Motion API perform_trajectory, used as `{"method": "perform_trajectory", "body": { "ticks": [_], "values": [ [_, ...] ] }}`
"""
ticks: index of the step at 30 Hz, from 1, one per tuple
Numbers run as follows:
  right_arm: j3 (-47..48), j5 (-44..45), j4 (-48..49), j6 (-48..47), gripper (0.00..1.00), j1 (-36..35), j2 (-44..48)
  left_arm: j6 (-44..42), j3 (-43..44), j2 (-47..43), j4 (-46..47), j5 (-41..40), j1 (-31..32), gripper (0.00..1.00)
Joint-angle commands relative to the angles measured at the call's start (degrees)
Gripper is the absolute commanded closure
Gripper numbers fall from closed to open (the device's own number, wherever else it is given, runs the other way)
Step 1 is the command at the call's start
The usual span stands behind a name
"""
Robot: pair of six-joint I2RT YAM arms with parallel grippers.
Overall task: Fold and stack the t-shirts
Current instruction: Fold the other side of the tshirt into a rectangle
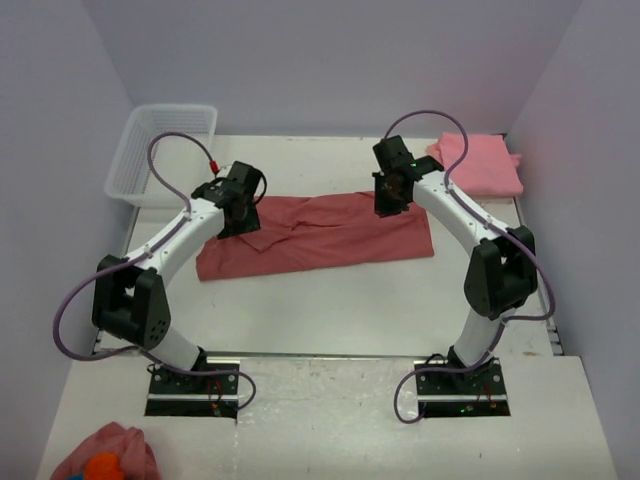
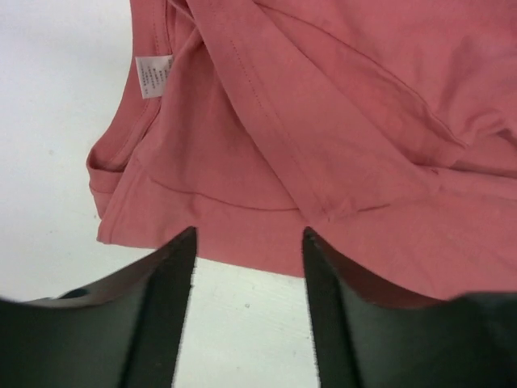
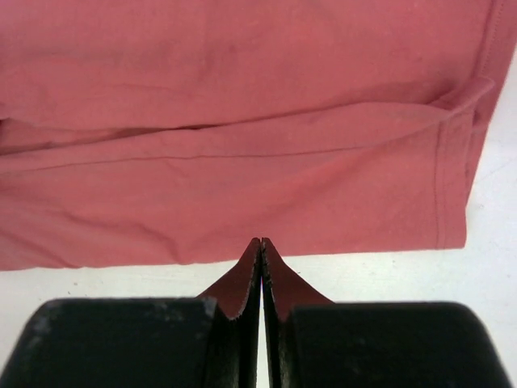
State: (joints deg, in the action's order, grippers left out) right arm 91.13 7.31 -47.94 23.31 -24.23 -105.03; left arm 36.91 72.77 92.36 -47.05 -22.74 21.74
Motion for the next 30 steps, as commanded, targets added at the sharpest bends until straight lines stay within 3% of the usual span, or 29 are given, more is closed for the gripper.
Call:
{"method": "perform_trajectory", "body": {
  "ticks": [1,12,23,30],
  "values": [
    [-2.53,0.60,1.45,-0.81,1.00,0.41,5.36,2.20,-2.62,-7.45,2.93,2.70,0.06,0.39],
    [-6.23,1.48,2.07,-1.07,1.00,1.02,10.55,-0.43,-7.91,-4.47,11.97,11.66,1.11,0.39],
    [-6.32,0.69,2.41,-1.07,1.00,3.57,10.20,-2.36,-6.94,1.86,15.14,13.78,1.47,0.43],
    [-6.76,0.51,2.68,-1.07,1.00,4.28,10.38,-2.45,-6.86,4.59,15.32,13.43,1.55,0.50]
  ]
}}
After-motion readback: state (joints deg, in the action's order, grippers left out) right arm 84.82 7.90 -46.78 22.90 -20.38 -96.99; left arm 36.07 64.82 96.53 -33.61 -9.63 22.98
